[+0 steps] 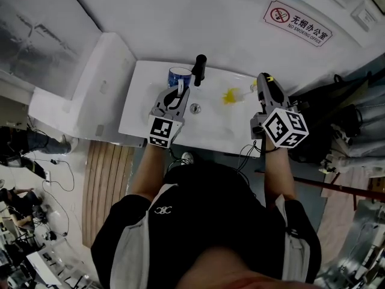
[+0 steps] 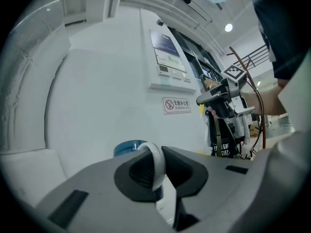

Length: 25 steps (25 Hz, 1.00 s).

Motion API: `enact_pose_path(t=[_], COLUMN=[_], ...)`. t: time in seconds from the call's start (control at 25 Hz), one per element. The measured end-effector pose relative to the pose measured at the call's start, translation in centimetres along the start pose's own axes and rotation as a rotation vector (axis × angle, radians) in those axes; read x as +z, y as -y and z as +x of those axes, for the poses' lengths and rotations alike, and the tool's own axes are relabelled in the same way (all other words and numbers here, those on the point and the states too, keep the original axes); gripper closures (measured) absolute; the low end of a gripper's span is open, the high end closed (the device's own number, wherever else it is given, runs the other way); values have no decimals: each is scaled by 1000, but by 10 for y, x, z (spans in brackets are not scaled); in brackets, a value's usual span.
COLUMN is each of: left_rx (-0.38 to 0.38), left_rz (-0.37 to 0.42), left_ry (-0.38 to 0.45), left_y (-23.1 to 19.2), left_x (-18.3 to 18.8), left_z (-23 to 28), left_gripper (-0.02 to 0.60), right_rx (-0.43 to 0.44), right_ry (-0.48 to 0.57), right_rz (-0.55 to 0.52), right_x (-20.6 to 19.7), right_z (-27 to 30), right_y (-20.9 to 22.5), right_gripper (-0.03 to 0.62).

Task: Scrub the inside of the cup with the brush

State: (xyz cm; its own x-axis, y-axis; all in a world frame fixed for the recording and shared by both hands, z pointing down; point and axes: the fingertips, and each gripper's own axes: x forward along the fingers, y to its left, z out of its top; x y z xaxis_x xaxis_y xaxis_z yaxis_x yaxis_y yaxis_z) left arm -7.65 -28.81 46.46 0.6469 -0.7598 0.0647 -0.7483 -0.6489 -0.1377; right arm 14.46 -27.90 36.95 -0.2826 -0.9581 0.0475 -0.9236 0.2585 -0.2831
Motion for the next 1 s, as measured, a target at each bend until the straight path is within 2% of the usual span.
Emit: enact_pose_path(t=[0.56,1.0], left_rx=[24,36], left_rz=[28,15], left_ry=[30,18], left_y=[15,18], left_x=[22,18], left_z=[-10,-19], left_gripper=[537,537], right_rx=[43,69], right_ry=[-33,-47], right_rz=[20,31], right_x=[-17,-21], right_z=[-6,-9], right_y=[-4,-10], right_gripper=[546,546])
